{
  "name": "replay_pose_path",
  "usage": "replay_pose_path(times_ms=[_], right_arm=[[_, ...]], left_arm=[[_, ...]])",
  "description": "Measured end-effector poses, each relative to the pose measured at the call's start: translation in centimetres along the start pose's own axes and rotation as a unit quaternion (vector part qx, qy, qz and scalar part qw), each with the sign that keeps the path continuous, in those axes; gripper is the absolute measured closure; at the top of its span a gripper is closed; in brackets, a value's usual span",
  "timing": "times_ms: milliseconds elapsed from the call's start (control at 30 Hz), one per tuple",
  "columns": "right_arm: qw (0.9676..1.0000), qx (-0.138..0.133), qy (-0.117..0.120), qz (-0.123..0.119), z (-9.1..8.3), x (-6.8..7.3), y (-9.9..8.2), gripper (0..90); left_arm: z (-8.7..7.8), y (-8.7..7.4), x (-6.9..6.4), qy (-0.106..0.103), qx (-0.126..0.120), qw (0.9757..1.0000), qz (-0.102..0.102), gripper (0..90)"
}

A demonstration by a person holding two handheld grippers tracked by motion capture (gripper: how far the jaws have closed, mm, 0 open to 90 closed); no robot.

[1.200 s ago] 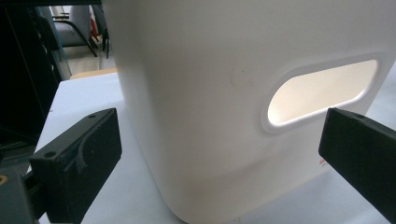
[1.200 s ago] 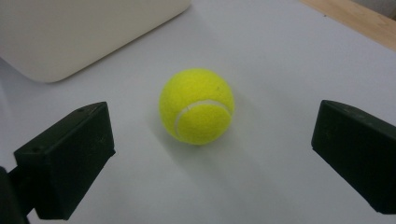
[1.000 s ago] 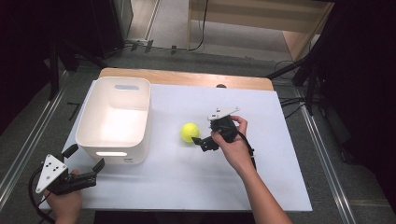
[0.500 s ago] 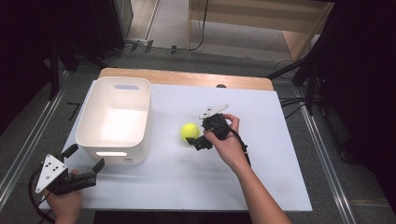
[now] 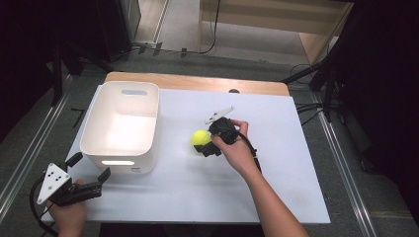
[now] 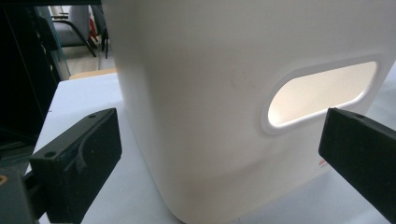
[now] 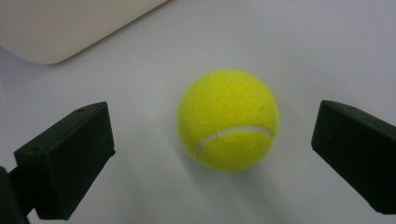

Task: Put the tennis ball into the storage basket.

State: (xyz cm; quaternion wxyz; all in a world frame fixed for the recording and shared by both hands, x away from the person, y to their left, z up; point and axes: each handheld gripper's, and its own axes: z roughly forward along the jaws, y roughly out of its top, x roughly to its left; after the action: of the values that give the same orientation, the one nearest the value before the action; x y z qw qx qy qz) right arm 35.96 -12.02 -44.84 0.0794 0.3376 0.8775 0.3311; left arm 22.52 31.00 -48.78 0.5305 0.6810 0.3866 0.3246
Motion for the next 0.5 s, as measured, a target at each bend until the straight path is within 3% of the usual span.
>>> replay_pose_path(times_ms=[267,500], right_arm=[[0.9995,0.028,0.000,0.014,1.3,-0.5,0.2,0.0],[0.9990,0.044,0.005,0.009,2.3,-0.6,0.5,0.0]], left_arm=[[0.0,0.0,0.0,0.000,0.000,1.0000,0.000,0.0],[0.0,0.0,0.0,-0.001,0.000,1.0000,0.000,0.0]])
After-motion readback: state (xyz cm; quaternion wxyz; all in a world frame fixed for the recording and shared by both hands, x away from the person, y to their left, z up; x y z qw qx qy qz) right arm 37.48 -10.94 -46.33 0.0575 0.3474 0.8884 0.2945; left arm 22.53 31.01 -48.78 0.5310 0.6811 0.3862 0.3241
